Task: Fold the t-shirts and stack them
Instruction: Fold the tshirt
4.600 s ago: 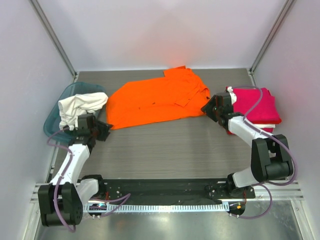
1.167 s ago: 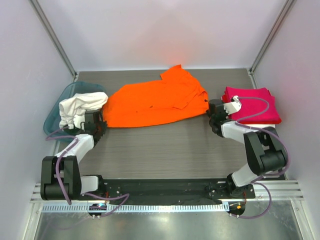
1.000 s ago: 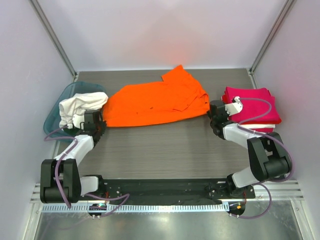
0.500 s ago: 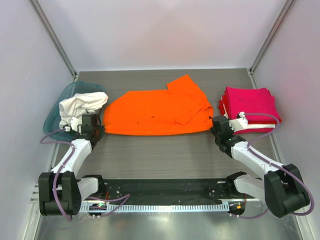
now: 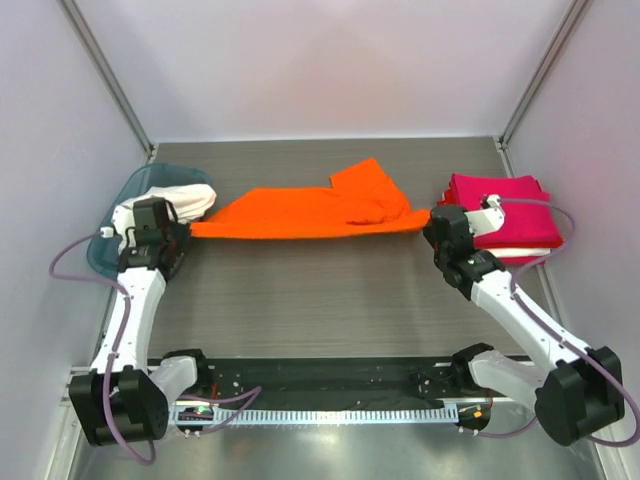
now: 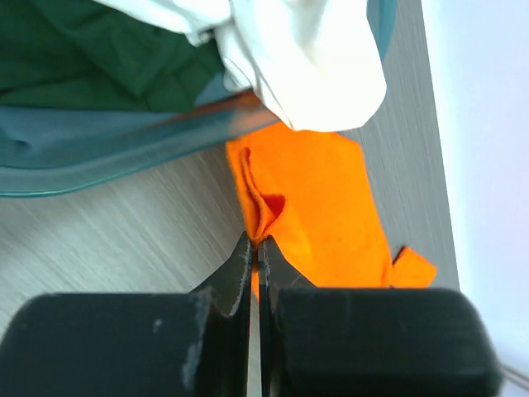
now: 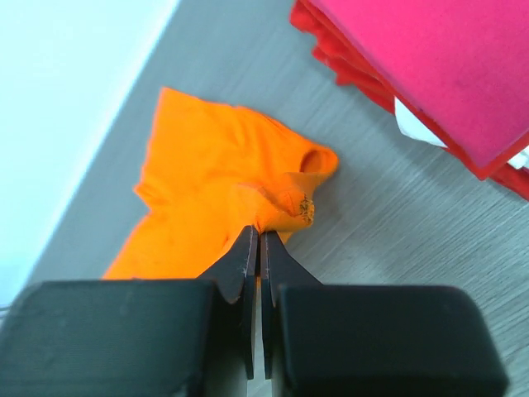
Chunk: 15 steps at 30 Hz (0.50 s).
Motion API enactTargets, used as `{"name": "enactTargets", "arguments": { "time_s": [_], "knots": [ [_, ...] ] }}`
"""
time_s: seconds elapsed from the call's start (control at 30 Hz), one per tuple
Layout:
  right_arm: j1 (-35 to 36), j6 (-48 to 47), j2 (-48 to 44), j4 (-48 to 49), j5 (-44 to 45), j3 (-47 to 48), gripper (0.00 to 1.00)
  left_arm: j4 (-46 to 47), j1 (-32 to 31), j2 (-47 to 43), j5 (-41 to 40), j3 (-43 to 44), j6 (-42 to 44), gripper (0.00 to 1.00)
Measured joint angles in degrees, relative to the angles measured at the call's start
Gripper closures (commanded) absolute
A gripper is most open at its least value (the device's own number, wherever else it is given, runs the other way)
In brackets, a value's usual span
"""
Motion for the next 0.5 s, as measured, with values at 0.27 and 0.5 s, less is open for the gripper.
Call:
{"name": "enactTargets", "arguments": {
  "time_s": [0.27,0.5],
  "knots": [
    [0.0,5.1,-10.7,-1.2,-1.5,-14.8,0.99,0.2,2.1,-2.8,3.3,-13.8,0.4,1.00],
    [0.1,7.9,-25.6,-10.9,-2.6,-24.6,0.99,-2.4,2.1,-8.9,5.0,-23.9,0.7,0.99]
  ]
}}
